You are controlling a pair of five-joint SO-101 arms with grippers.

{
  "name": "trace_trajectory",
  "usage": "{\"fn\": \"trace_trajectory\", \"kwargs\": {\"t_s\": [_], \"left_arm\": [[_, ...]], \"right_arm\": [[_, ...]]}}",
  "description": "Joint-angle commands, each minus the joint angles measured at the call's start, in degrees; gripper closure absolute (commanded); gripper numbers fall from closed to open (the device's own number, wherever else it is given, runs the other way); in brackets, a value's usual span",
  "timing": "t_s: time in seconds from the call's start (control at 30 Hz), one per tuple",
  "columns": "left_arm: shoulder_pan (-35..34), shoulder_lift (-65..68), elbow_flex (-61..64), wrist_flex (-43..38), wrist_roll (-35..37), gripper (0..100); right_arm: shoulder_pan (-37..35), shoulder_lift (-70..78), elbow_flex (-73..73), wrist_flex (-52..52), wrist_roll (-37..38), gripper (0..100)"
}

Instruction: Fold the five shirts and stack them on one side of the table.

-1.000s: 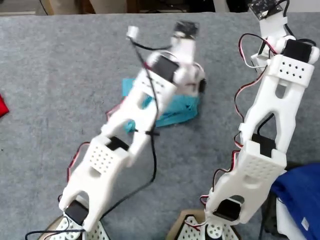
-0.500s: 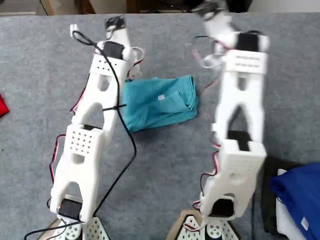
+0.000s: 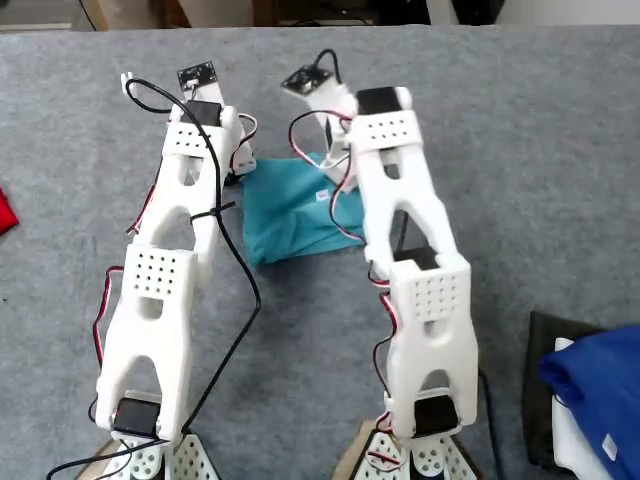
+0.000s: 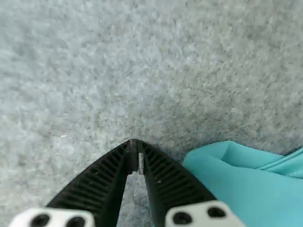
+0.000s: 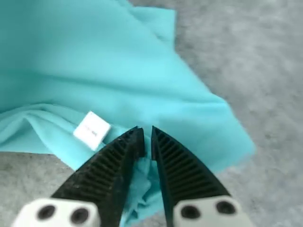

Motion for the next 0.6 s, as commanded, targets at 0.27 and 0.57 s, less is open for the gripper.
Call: {"fn": "trace_trajectory", "kwargs": {"t_s": [0.27,0.57], "left_arm": [[-0.53,-0.92,-1.49,-0.97,0.35,98],[-0.62,-0.75,-1.49,-0.97,0.26,98]], "right_arm": [[0.04,0.4,-3.12,8.0,-0.18,94.8],[3.47,0.31,-3.12,14.77,2.11,96.6]]}}
